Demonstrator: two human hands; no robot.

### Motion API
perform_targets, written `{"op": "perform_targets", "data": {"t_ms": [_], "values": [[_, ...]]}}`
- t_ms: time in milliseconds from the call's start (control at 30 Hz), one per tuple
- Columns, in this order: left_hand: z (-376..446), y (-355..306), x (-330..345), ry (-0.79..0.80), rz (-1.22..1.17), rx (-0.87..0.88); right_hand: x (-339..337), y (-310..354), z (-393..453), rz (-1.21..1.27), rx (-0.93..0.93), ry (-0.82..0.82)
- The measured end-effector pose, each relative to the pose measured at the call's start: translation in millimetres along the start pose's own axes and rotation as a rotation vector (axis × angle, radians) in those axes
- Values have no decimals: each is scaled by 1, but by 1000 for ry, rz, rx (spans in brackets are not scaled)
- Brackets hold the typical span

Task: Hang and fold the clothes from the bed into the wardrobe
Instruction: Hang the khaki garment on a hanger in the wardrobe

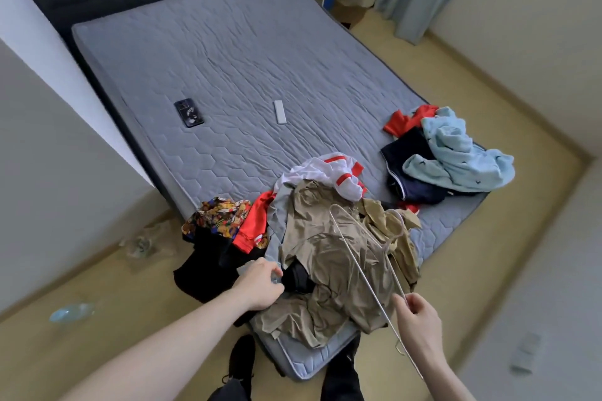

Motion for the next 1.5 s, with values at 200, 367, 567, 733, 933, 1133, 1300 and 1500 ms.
{"op": "perform_targets", "data": {"t_ms": [200, 367, 567, 733, 933, 1133, 1300, 1500], "values": [[51, -72, 39, 43, 42, -15, -15, -33, 85, 15, 10, 30], [116, -136, 104, 89, -33, -94, -28, -69, 179, 17, 0, 91], [207, -208, 188, 209, -165, -259, -33, -123, 269, -9, -27, 163], [273, -233, 243, 280, -254, -382, -22, -165, 312, 2, -28, 212], [272, -220, 242, 5, -561, -427, -16, -182, 317, 23, -5, 253], [143, -213, 147, -235, -943, -277, -39, -139, 290, 31, -80, 334], [2, -207, 69, -292, -956, -112, -64, -74, 252, 11, -274, 481], [-147, -197, 11, -384, -1032, 171, -61, -9, 178, -95, -521, 645]]}}
Point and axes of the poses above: each hand's wrist, its own z-axis towards the middle knuckle, its own x-axis out of the palm, y = z × x, the point moved 1 cm from there along z, towards the middle knuckle, and after that the axes turned 12 degrees about -x, right-handed, at the moved point
